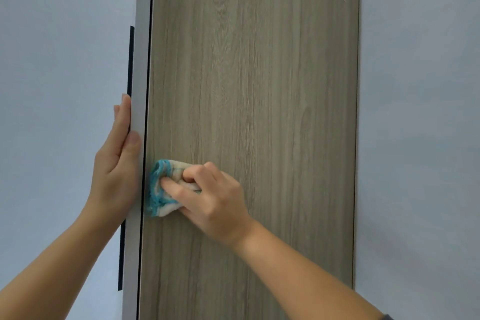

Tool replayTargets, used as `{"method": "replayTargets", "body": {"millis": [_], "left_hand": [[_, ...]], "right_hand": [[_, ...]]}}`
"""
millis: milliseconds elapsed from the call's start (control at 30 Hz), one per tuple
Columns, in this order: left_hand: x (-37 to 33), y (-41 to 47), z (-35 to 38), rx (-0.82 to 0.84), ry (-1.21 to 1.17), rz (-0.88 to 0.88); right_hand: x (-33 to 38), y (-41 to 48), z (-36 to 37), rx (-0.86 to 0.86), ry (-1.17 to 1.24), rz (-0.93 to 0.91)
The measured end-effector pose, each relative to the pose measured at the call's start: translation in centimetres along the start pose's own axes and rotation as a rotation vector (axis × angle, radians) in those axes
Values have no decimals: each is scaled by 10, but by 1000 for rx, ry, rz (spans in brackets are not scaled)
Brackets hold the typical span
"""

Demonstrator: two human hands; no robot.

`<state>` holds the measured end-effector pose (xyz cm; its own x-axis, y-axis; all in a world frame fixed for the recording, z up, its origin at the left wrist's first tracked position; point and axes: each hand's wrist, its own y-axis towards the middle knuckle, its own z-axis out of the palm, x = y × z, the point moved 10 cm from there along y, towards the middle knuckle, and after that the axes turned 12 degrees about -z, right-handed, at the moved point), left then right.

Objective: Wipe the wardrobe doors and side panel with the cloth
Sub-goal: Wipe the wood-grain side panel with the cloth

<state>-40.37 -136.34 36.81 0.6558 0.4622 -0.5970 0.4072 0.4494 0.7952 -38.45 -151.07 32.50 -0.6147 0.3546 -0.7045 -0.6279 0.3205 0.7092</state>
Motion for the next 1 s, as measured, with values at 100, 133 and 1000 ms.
{"method": "replayTargets", "body": {"millis": [100,133,1000], "left_hand": [[7,-19,1,-24,89,5],[8,-24,1,-26,112,7],[14,-36,-4,-68,221,95]], "right_hand": [[-34,-21,-14,1,-17,78],[-49,-30,-19,20,-35,119],[-258,-250,-132,258,-577,1285]]}}
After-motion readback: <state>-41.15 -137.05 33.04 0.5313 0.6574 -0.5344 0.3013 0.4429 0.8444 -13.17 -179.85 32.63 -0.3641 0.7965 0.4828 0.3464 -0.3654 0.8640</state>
